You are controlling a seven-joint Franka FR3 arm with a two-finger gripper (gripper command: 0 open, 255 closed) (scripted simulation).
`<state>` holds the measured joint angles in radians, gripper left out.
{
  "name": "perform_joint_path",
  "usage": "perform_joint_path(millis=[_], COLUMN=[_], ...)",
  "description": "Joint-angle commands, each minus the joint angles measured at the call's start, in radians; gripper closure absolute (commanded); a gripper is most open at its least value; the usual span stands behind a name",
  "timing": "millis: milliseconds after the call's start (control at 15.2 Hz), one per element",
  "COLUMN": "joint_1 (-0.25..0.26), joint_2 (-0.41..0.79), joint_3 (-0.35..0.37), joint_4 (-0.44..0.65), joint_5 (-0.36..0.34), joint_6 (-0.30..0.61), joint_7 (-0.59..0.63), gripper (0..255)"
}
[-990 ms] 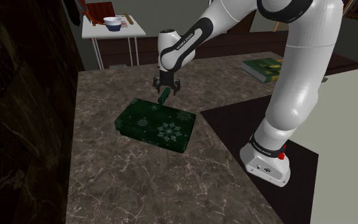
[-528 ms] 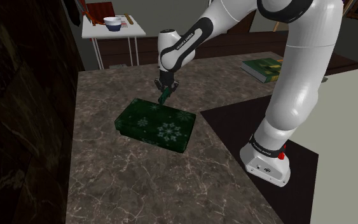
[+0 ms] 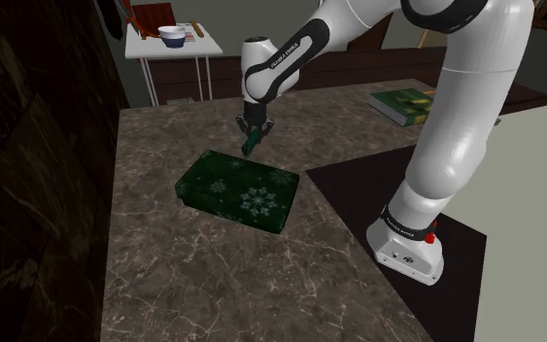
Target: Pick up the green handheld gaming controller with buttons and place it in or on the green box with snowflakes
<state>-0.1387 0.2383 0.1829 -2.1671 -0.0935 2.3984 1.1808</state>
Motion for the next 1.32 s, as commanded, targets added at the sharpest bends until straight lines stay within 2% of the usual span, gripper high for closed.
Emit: perform_joint_path(millis=[0,1254], joint_1=[-0.001,-0.009], joint_2=[-0.017,-0.161], joint_3=[0.002,0.012], joint_4=[0.008,0.102], joint_5=[0.006,0.052], joint_6=[-0.025,-0.259], joint_7=[-0.004,-0.039], gripper=[255,255])
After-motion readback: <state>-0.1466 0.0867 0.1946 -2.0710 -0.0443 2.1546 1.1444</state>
